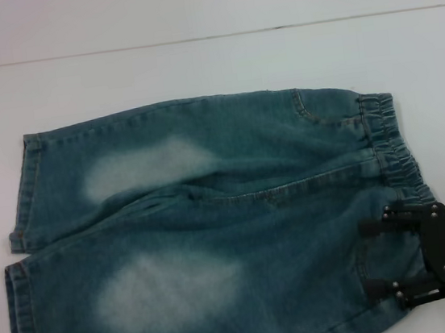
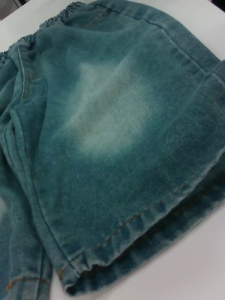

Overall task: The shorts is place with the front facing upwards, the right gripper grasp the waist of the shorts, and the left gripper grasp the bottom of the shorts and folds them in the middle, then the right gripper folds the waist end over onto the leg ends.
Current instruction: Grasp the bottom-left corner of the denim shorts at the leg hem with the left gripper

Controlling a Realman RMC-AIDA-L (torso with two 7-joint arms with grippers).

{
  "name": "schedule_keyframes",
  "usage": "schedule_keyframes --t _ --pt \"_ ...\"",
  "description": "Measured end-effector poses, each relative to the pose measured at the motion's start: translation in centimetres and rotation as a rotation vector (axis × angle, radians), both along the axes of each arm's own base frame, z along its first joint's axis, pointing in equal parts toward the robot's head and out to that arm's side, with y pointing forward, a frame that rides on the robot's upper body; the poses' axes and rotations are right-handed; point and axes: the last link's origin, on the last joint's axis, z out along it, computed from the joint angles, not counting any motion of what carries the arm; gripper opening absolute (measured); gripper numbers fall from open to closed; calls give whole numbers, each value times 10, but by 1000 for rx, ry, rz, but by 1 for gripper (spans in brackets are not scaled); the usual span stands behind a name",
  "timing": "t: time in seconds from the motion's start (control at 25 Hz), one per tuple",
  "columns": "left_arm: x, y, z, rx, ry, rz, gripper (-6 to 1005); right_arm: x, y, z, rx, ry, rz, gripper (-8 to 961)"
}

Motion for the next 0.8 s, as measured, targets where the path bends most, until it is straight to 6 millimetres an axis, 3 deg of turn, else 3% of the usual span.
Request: schedule_keyframes --t 0.8 --pt "2 13 2 -16 43 27 595 0 0 0 -2 2 0 877"
